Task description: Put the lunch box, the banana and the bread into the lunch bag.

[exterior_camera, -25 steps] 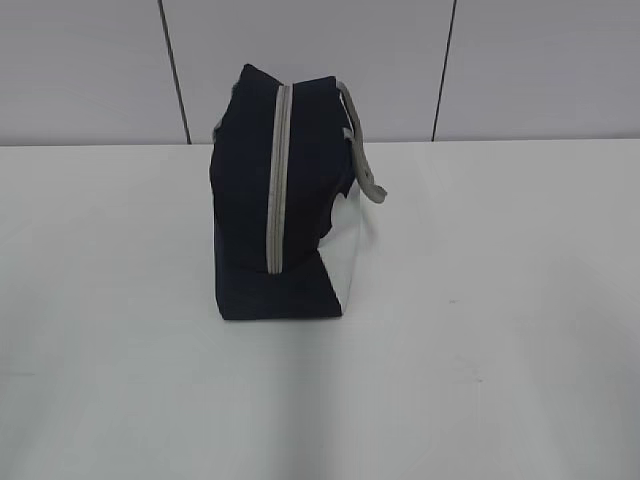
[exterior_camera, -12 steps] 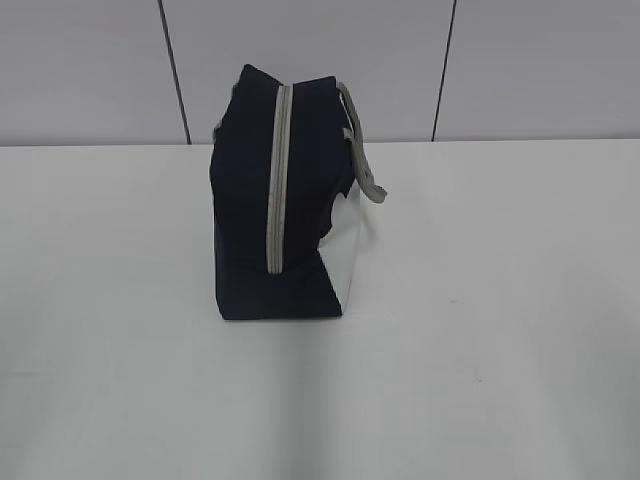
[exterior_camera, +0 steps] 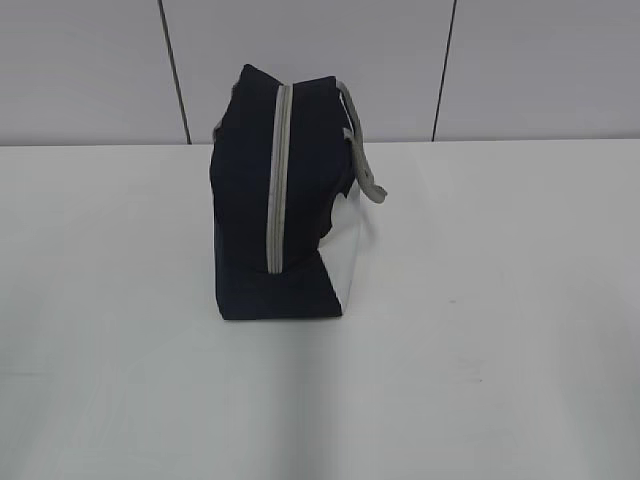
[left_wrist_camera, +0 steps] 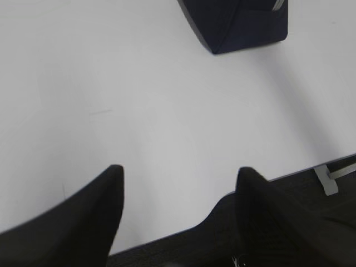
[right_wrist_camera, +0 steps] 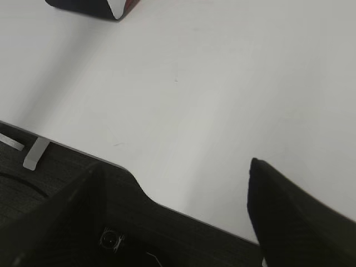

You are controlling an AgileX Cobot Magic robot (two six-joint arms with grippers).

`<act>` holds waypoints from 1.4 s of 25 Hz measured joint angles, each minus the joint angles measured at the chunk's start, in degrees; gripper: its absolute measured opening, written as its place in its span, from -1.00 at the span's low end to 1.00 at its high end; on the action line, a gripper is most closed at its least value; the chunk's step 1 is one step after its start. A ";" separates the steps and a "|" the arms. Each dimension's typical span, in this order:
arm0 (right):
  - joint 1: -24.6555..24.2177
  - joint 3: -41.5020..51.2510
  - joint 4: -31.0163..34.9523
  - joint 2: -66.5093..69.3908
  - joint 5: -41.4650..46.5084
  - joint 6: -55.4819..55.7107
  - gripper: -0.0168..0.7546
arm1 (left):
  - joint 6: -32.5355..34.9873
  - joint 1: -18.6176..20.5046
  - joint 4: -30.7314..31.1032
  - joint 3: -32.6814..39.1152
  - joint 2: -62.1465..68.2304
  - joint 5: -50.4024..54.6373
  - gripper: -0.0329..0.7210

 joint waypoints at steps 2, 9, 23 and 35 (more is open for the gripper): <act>0.00 0.11 0.00 0.00 0.00 0.00 0.55 | 0.00 0.00 0.00 0.00 0.00 0.00 0.26; 0.00 0.11 0.00 0.00 0.00 0.00 0.56 | 0.00 0.00 -0.15 0.00 0.00 0.00 0.24; -2.95 0.11 0.00 0.00 0.00 0.00 0.55 | -0.02 3.23 -0.59 0.00 -4.04 0.00 0.24; -28.29 0.11 0.00 -4.29 0.00 0.00 0.56 | -0.02 6.78 -0.82 0.00 -10.07 0.06 0.24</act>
